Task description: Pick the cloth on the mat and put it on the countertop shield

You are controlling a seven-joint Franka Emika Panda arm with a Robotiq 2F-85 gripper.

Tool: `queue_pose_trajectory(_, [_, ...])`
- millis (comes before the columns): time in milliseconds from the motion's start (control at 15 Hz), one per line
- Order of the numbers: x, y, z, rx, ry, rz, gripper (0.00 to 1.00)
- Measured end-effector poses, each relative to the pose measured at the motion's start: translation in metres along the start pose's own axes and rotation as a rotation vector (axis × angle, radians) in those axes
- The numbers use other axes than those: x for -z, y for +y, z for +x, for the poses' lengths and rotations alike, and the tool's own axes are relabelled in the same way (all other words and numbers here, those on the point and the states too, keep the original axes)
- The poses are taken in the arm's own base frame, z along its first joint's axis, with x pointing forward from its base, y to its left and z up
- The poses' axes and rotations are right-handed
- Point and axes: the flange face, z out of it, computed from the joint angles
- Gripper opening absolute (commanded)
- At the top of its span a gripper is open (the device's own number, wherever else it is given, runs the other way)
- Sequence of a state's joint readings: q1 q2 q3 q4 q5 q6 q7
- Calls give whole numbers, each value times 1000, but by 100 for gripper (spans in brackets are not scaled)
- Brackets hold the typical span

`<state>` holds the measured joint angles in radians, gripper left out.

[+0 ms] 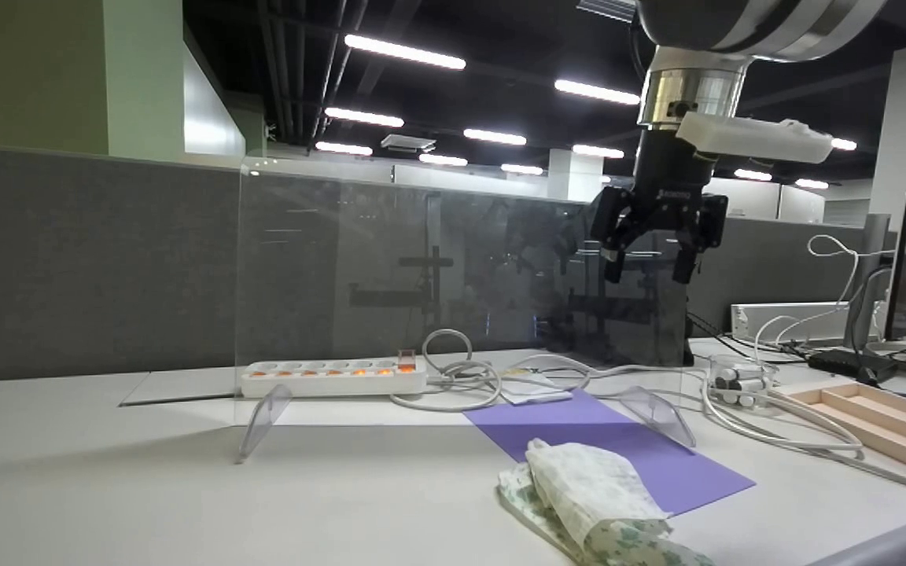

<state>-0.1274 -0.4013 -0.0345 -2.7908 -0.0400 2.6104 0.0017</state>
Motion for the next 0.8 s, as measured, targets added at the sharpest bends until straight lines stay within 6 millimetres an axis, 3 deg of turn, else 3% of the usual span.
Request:
queue_pose_trajectory(533, [1,-1,1,24,6,11,100])
queue_pose_trajectory(800, [-23,-16,-5,111,-55,92,100])
